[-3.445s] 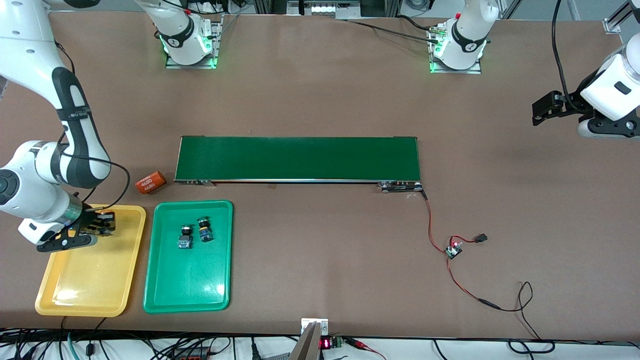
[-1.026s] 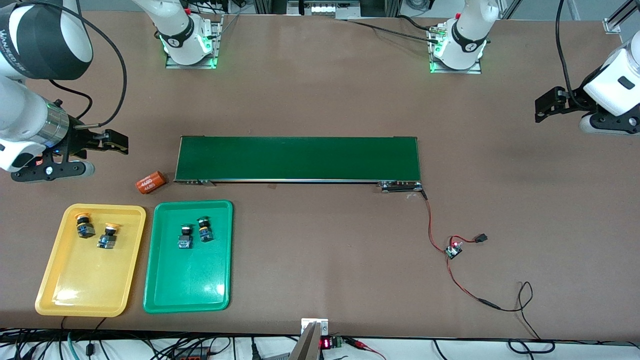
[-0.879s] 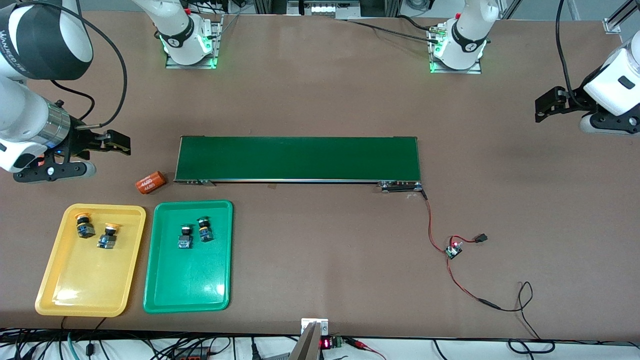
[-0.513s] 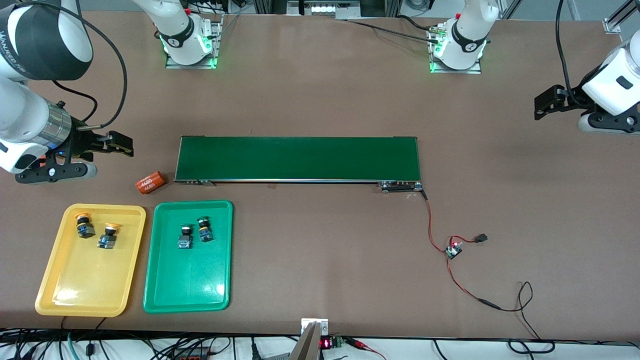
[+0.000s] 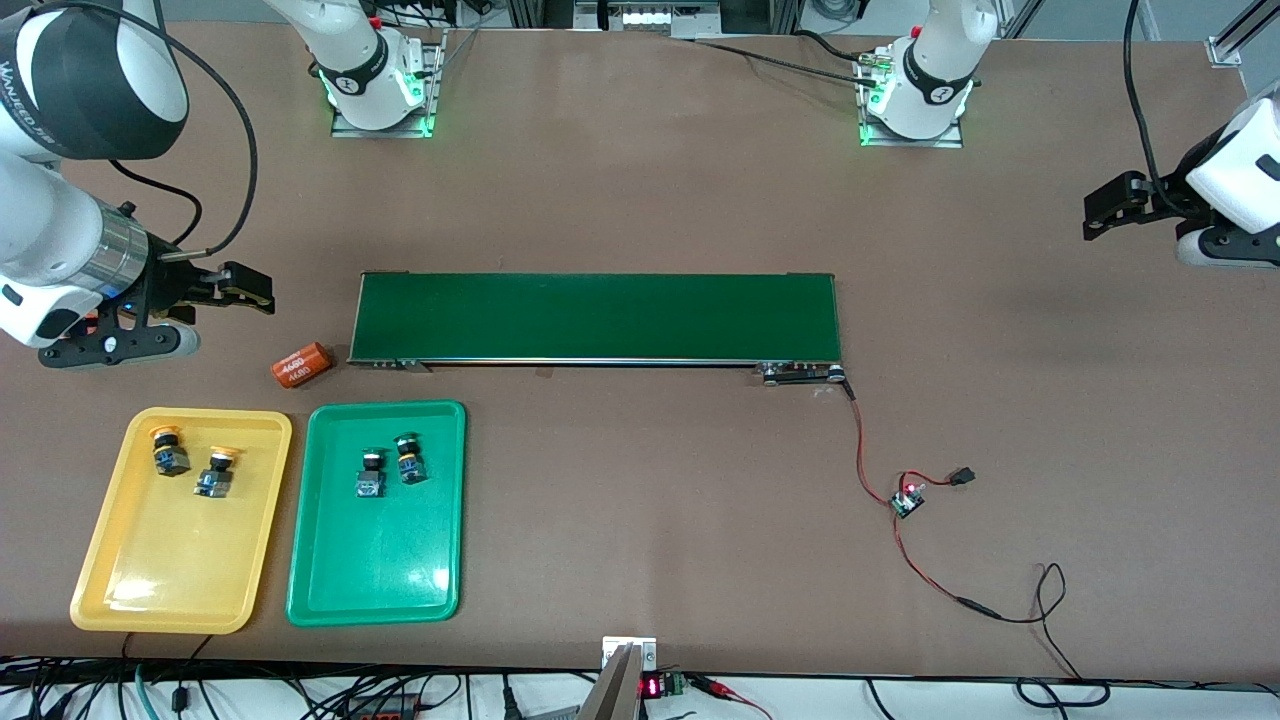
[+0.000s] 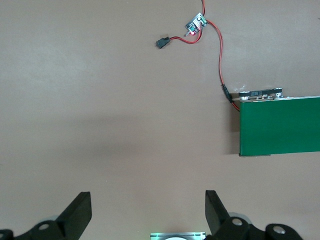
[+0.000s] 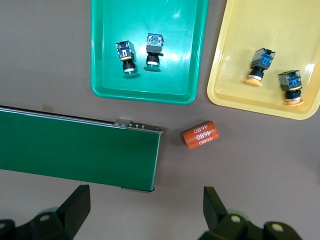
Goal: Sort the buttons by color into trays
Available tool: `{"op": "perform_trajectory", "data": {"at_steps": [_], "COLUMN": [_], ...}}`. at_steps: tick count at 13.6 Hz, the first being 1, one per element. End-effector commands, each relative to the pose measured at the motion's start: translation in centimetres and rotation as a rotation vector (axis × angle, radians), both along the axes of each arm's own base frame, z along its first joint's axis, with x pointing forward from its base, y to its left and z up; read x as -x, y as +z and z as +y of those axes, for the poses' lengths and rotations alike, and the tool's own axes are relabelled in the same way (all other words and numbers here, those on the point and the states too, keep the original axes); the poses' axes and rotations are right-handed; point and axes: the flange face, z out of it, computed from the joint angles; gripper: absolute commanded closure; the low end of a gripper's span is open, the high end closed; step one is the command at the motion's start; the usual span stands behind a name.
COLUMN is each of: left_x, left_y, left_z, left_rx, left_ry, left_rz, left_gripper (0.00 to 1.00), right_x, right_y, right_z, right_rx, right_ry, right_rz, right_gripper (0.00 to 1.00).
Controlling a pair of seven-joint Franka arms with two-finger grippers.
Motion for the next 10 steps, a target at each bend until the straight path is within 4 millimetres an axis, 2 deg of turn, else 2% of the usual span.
{"op": "perform_trajectory", "data": {"at_steps": [1, 3, 7, 10], "left_x": [0.6, 0.5, 0.5, 0.6], "left_y": [0.5, 0.4, 0.4, 0.5], "left_z": [0.2, 0.1, 0.0, -0.1], "left_rx": [-0.018, -0.020, -0.020, -0.018], "left_ry": [-0.020, -0.023, -0.024, -0.025], "left_rz": [0.011, 0.014, 0.014, 0.014], "left_gripper": [0.00, 0.00, 0.00, 0.00], "right_x": [0.8, 1.6, 4.5, 5.0], "right_y": [1.1, 1.9, 2.5, 2.9], "right_z": [-1.1, -3.6, -3.4, -2.8], "right_rx": [-0.009, -0.007, 0.002, 0.005], "right_ry": [-0.035, -0.069, -0.072, -0.062], "right_rz": [-0.004, 0.002, 0.002, 0.005], "right_gripper": [0.00, 0.00, 0.00, 0.00]}}
